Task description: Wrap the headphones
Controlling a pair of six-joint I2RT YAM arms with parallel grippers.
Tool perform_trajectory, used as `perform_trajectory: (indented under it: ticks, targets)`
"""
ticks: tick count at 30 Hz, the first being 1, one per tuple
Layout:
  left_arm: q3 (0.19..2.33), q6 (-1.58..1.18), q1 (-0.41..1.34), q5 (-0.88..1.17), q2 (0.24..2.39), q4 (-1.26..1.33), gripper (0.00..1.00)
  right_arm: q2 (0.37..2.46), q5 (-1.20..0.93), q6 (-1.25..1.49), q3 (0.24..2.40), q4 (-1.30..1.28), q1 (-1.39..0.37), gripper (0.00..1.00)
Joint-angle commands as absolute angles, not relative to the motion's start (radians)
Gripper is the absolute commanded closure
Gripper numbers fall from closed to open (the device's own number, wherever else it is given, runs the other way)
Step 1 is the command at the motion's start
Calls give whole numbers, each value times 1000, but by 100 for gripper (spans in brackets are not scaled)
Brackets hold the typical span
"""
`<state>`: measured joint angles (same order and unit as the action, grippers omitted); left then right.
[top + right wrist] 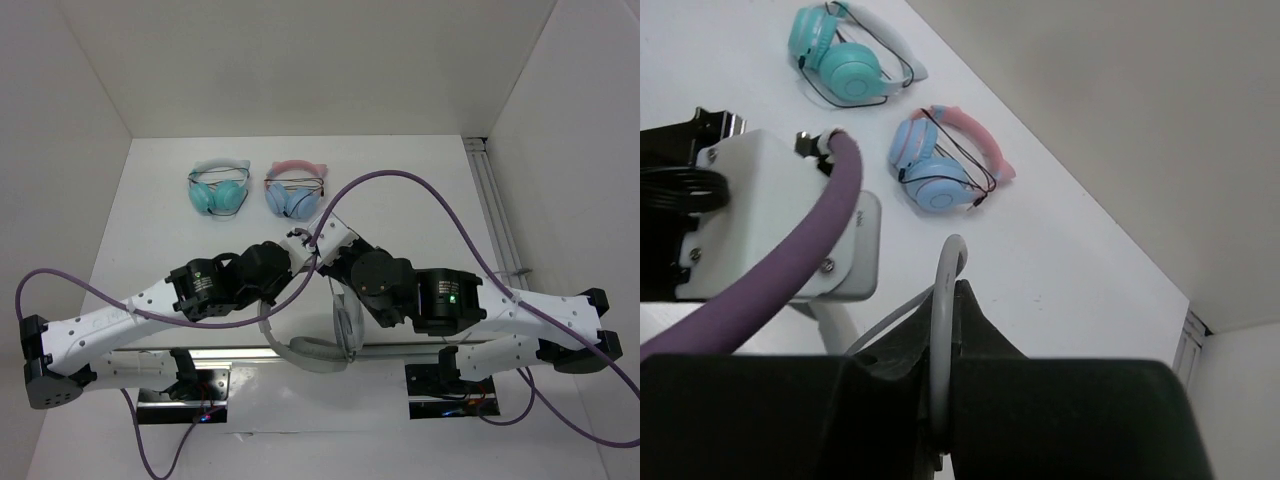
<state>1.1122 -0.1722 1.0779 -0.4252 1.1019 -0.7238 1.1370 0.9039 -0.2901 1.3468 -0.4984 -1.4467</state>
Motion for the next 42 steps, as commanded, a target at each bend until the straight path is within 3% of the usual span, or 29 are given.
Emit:
perform_trajectory:
  ticks: [1, 13, 24, 28, 34, 42]
  targets:
    - [1127, -157, 1081, -319, 1055, -641, 100, 1121, 871, -330, 1333, -430, -1402, 100]
    - [1118, -147, 1081, -206, 908, -632, 100, 1077, 589, -318, 1235, -374, -1100, 100]
    - [1261, -238, 1081, -368, 864, -718, 100, 1055, 482, -223, 1083, -218, -910, 100]
    - [1382, -291, 1081, -417, 903, -776, 100, 1089, 327, -146, 1049, -173, -792, 100]
    - [1463, -347, 1081, -406, 882, -746, 100, 1098, 134, -72, 983, -69, -792, 97]
    - [1532, -442, 1081, -498, 896, -640, 100, 1054, -297, 93, 787, 298, -792, 89]
